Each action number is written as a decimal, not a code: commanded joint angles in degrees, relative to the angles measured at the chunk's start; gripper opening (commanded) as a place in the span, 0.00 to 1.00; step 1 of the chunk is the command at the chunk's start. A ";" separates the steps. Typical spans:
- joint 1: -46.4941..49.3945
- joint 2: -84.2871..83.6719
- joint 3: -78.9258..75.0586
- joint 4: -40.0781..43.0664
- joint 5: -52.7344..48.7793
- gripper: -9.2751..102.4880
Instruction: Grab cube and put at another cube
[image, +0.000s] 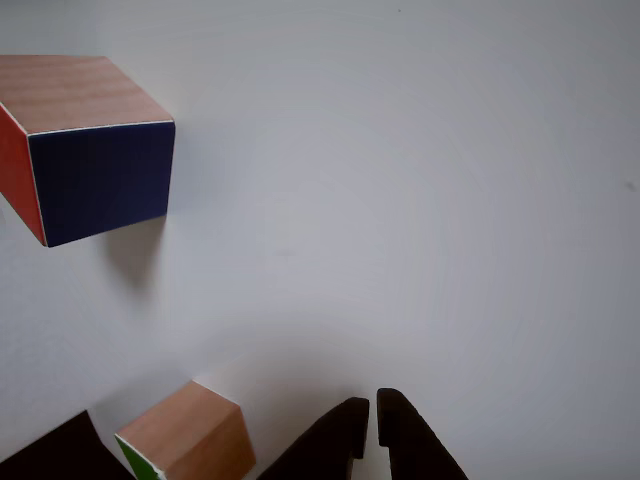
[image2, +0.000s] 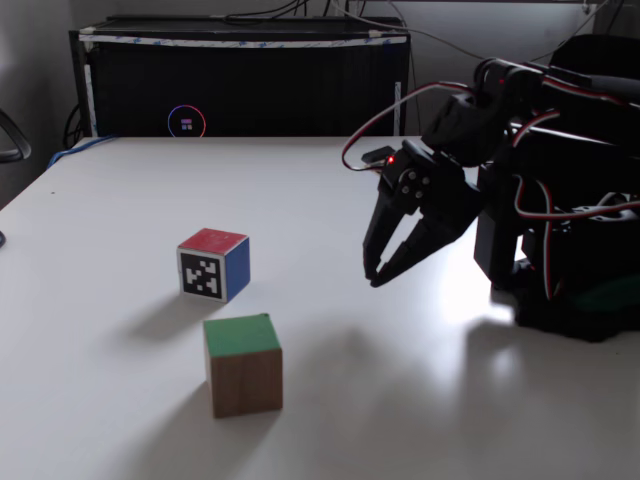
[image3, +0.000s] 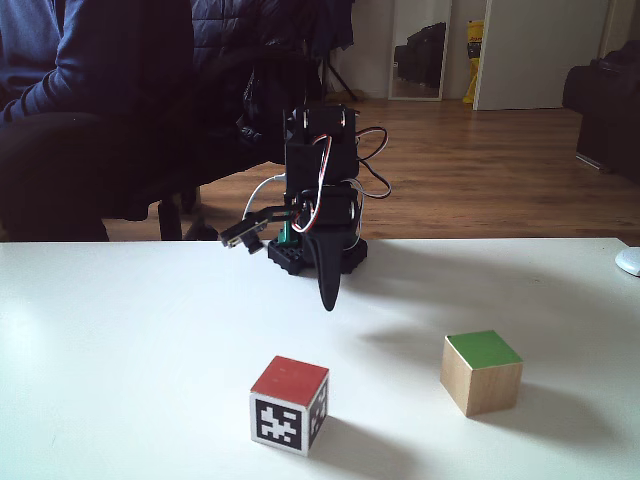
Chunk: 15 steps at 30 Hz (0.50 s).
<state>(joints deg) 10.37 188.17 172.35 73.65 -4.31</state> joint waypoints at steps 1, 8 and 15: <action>-0.97 0.26 -2.29 0.26 0.53 0.08; 0.09 0.26 -2.29 0.26 1.49 0.08; 0.44 0.26 -2.29 0.09 2.02 0.08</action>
<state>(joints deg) 10.11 188.17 172.35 73.65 -2.72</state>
